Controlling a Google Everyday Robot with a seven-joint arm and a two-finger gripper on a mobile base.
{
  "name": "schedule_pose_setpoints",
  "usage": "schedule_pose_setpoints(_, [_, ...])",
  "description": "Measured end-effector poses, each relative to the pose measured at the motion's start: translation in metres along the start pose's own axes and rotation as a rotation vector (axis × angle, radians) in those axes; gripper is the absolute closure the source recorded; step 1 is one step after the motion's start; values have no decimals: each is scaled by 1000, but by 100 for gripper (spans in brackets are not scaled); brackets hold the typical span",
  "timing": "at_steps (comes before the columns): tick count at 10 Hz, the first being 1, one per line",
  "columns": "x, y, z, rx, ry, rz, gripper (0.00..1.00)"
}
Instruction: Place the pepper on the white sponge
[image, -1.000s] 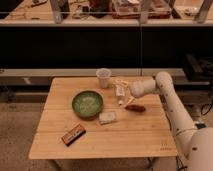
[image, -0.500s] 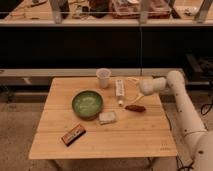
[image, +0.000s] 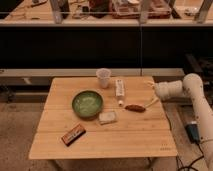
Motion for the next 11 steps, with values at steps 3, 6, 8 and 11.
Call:
schedule_pose_setpoints(3, [15, 26, 7, -64, 43, 40, 20])
schedule_pose_setpoints(6, [30, 33, 21, -76, 48, 34, 20])
schedule_pose_setpoints(8, [44, 28, 30, -62, 45, 31, 20])
schedule_pose_setpoints(11, [56, 22, 35, -43, 22, 40, 20])
